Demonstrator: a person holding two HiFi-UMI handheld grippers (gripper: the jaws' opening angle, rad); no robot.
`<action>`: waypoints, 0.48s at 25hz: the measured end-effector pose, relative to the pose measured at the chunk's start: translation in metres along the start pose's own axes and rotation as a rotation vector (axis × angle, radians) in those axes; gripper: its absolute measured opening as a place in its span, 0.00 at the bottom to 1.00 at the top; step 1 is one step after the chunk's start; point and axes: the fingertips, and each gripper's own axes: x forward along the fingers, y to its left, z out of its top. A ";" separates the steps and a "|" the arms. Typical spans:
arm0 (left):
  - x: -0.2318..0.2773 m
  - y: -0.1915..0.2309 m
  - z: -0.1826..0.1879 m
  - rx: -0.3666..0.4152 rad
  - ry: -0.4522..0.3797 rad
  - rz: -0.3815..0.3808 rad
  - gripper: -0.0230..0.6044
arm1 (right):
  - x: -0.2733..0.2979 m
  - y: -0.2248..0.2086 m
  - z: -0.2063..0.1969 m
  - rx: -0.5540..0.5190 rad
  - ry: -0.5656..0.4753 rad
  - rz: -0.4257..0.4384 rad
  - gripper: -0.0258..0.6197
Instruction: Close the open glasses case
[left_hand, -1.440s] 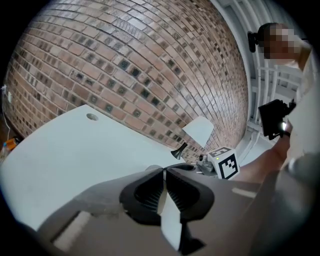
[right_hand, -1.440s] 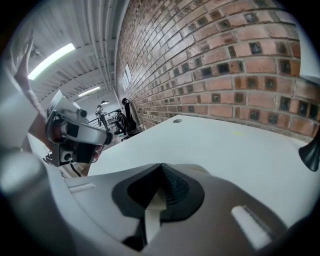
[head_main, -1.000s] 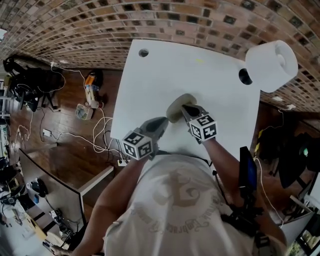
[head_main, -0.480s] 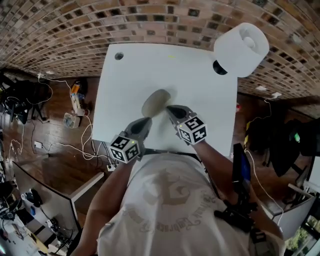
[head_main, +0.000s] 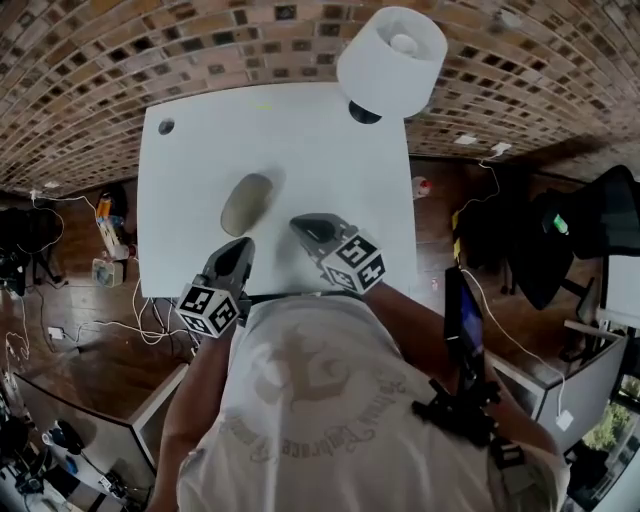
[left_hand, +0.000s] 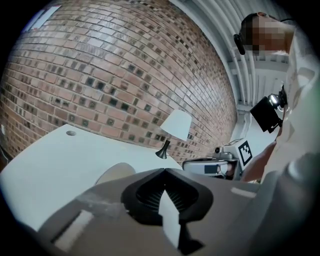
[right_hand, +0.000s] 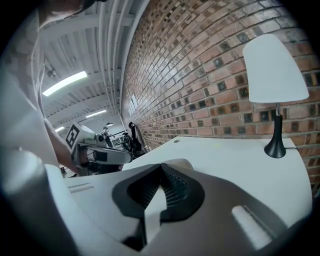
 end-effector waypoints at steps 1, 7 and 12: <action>0.002 -0.002 0.000 0.007 -0.002 0.001 0.04 | -0.004 0.001 0.001 -0.003 -0.005 0.007 0.05; 0.005 -0.015 -0.009 0.018 0.009 -0.016 0.04 | -0.014 0.000 -0.007 0.008 -0.007 -0.002 0.05; 0.000 -0.010 -0.013 0.013 0.018 0.002 0.04 | -0.007 0.003 -0.013 0.013 0.009 0.018 0.05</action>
